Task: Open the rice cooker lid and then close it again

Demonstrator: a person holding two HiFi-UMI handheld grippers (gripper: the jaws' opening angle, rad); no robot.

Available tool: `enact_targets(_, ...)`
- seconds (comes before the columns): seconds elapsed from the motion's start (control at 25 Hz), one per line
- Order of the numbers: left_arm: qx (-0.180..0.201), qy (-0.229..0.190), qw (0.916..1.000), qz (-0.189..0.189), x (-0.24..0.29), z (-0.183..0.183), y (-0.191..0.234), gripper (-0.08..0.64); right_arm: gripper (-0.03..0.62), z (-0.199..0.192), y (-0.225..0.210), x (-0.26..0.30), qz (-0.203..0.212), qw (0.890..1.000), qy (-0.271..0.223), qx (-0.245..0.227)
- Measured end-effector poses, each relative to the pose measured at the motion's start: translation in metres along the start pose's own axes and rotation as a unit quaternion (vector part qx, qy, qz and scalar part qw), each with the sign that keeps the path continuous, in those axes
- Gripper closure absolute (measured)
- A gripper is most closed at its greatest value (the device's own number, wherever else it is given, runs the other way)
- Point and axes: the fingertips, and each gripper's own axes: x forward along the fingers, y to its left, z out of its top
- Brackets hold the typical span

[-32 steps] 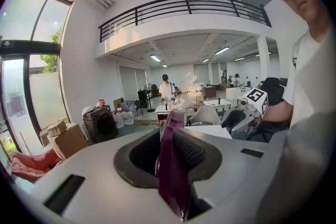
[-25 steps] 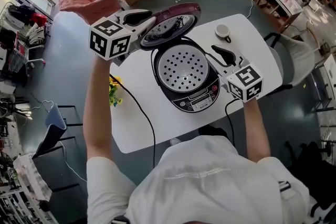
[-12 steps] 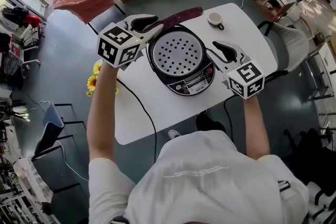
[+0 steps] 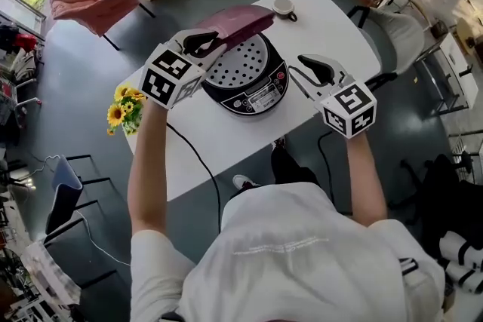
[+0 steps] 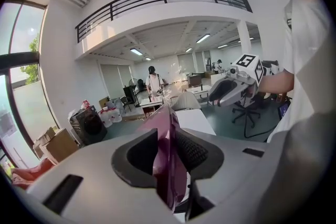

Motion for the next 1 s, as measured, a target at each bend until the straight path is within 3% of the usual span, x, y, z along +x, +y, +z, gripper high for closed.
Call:
enact_targets(0.32, 0.013, 0.023, 0.9996, -0.001, 0.013, -0.023, -0.035, 0.443, 0.451, -0.017, 0.014, -0.014, -0.007, 1.0, 0.014, 0.01)
enact_targets(1.0, 0.023, 0.048, 0.9985, -0.011, 0.04, -0.069, -0.082, 0.446, 0.454, -0.058, 0.022, -0.002, 0.02, 0.998, 0.047, 0.027)
